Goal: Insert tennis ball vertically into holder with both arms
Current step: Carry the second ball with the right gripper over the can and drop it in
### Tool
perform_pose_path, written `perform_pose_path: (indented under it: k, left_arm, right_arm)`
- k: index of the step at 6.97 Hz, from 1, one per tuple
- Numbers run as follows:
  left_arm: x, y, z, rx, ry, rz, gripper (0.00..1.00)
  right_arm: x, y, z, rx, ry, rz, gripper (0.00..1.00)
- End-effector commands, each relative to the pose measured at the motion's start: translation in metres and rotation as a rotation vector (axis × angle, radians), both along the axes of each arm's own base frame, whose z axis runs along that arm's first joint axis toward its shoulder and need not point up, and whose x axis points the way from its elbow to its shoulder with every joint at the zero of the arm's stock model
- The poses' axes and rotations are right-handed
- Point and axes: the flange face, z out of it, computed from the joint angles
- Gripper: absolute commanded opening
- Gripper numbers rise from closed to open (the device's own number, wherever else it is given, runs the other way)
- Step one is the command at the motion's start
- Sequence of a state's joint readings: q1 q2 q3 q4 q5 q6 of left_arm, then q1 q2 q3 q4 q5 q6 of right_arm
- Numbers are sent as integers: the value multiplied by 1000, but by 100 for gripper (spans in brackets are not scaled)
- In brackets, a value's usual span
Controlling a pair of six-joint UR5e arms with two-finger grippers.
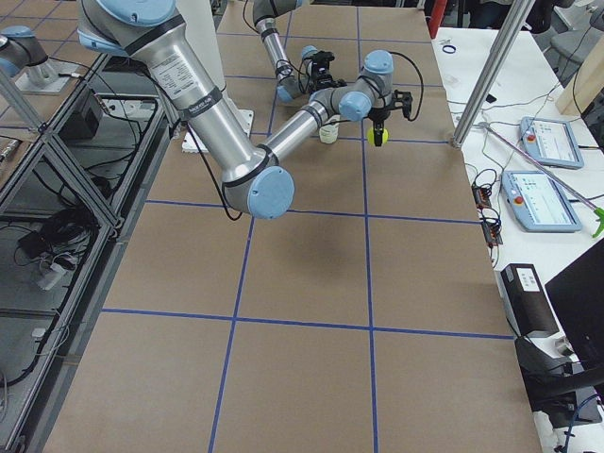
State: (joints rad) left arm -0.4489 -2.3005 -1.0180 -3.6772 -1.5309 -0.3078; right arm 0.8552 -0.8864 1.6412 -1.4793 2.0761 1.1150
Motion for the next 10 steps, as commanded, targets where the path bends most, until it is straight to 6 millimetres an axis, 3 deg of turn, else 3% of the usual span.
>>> perform_pose_path:
  k: [1,3,4,5,6,7,8,10]
  left_arm:
    - [1,1,-1,-1,0,3,99]
    - [2,1,0,0,-2,2,99]
    - [2,1,2,-1,-6,3,99]
    - [2,2,1,1,-5,4,99]
    - [2,2,2,-1,-6,2,99]
    - [2,2,2,1,-5,4,99]
    - [2,2,2,-1,-6,2,99]
    - [2,2,1,1,-5,4,99]
  right_arm:
    - [-34,47,-90,-72,-61,42,0]
    - [-50,88,-152,-113,-54,49,0]
    - [-59,119,-160,-99,-32,33,0]
    - [-66,134,-161,-102,-19,14,4]
    - [-69,136,-159,-102,-7,17,32]
    - [-69,138,-157,-102,15,25,84]
    - [-65,140,-158,-96,14,27,98]
    - [-61,141,-159,-88,8,24,99]
